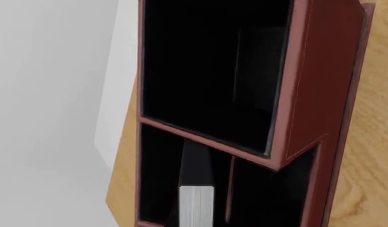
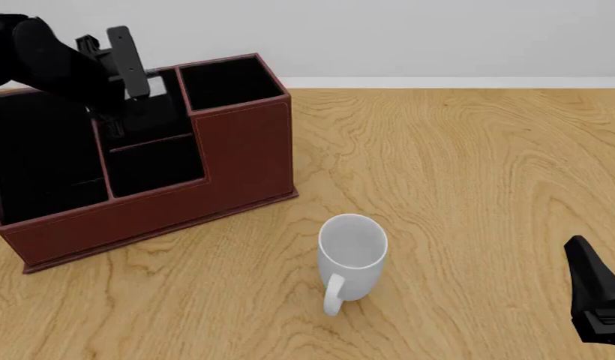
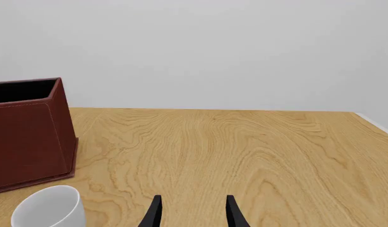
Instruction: Pick up the book and place it in the front compartment of the caddy.
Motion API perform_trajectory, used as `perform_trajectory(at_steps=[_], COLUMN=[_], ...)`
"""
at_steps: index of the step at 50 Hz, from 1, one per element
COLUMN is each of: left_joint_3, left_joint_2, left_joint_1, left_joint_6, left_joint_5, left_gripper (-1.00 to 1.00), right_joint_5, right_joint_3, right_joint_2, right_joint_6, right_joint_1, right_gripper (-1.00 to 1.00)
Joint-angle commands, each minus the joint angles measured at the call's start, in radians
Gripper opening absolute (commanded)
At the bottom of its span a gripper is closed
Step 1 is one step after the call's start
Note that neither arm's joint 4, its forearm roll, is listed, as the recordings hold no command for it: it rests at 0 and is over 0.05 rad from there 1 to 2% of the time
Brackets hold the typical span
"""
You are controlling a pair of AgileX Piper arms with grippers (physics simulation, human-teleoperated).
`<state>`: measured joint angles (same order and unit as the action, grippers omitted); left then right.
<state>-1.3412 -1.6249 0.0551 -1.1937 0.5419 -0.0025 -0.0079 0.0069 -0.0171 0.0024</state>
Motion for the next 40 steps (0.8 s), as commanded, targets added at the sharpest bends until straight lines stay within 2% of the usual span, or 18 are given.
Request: perform_trajectory(at_steps=[1,8,40], left_joint_3=[-0.021,-0.042,-0.033], left_joint_2=[-0.024,-0.049,-0.094], left_joint_1=[0.003,0.005,-0.02], left_joint_6=[-0.003,0.014,0.013], left_joint_5=[-0.024,-0.02,-0.055], left_gripper=[-1.0,-1.0,-1.0], right_joint_5=[0.0,0.0,0.0], right_joint_3=[0.0,0.0,0.0], right_joint_2=[0.0,0.0,0.0], right_joint_6=[0.0,0.0,0.0], right_joint_1=[0.0,0.0,0.0], right_gripper=[1.0,1.0,1.0])
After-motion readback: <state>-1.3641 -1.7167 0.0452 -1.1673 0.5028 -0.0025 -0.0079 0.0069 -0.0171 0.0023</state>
